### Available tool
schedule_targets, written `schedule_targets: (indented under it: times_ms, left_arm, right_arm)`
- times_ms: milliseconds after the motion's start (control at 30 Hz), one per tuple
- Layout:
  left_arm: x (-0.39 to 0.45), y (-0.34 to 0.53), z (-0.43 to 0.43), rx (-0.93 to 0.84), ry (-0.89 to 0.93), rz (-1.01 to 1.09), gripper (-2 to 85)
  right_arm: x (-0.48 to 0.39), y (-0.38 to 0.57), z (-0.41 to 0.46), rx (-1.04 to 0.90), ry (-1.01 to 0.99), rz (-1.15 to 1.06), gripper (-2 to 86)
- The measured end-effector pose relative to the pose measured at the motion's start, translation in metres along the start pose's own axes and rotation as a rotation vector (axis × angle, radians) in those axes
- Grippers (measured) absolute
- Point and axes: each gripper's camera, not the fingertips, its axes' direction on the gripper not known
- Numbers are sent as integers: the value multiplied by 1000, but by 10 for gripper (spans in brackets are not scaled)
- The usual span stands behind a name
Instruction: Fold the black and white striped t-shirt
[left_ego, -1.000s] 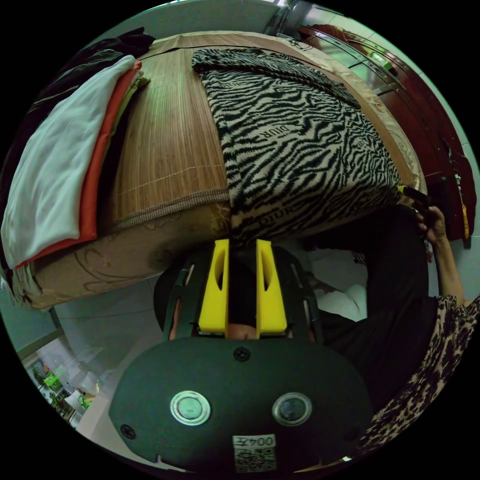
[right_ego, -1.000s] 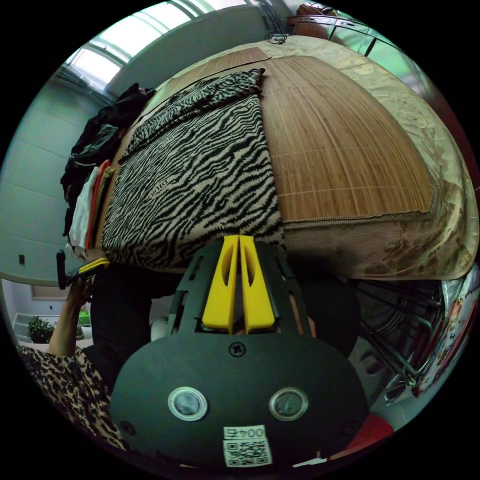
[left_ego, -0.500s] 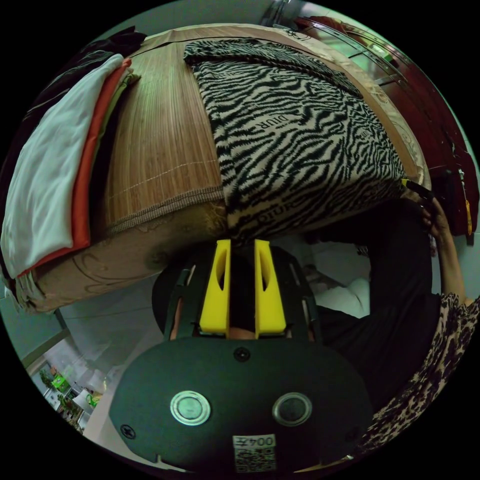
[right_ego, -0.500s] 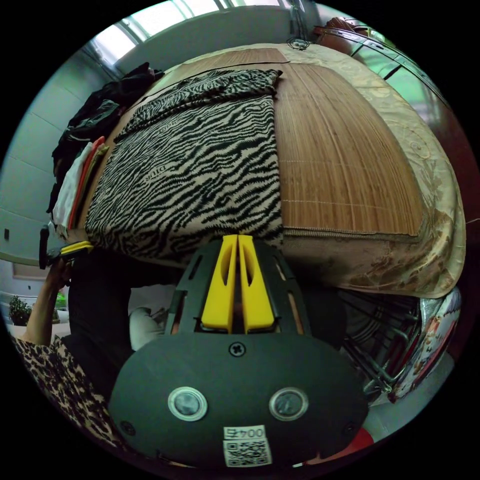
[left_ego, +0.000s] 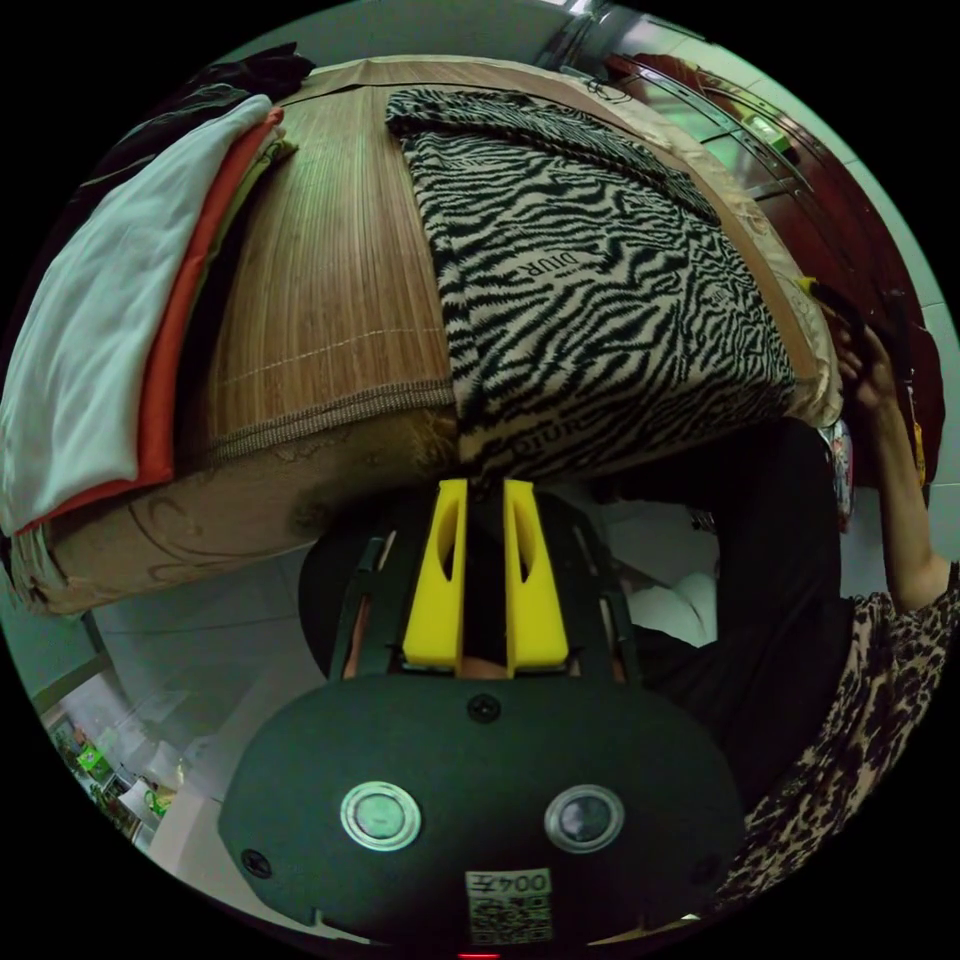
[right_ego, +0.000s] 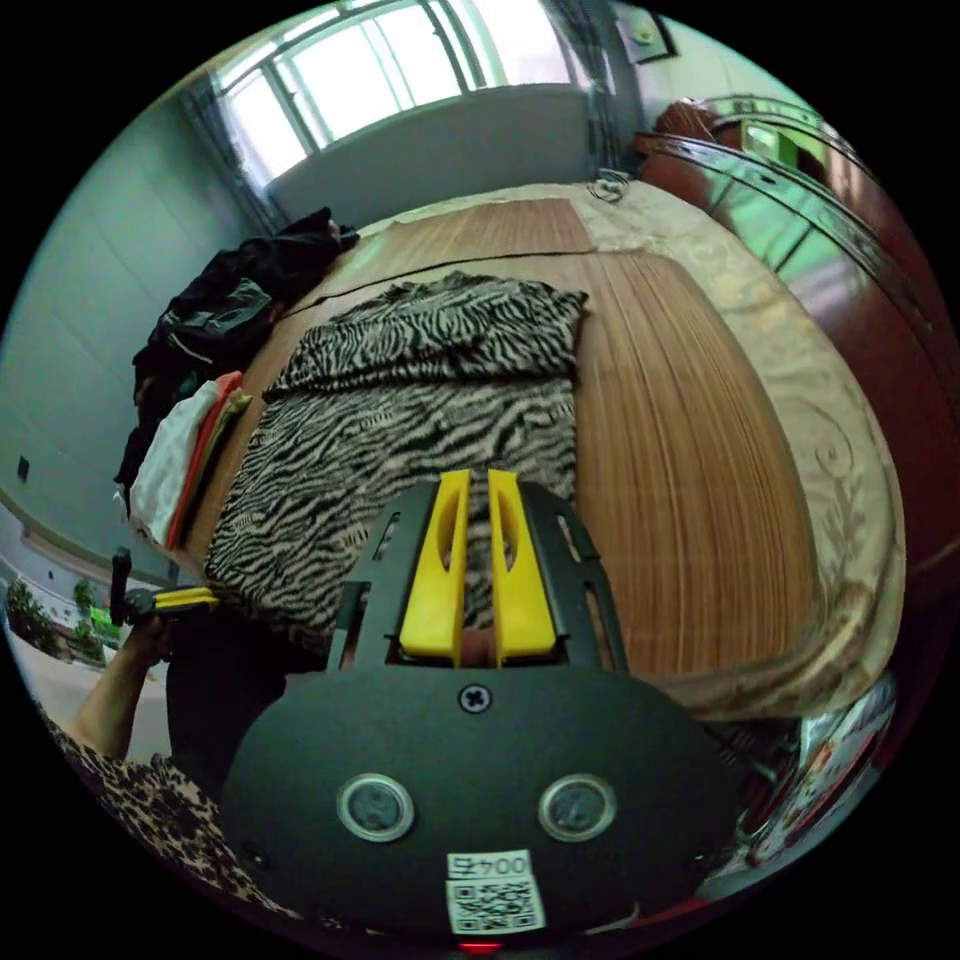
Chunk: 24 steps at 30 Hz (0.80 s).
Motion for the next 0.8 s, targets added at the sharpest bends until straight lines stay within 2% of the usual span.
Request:
schedule_targets:
  times_ms: [167, 367, 700, 800]
  left_arm:
    - [-7, -3, 2, 8, 23, 2, 45]
    - [-24, -8, 7, 6, 75, -10, 32]
    - [-42, -10, 16, 2, 145, -34, 21]
    - [-43, -10, 18, 1, 149, -35, 21]
  right_arm:
    - [-17, -99, 46, -36, 8, -34, 67]
    - [-19, -166, 102, -138, -34, 30, 101]
    - [-19, -208, 139, -168, -70, 166, 81]
    - [-24, -215, 144, -185, -41, 169, 32]
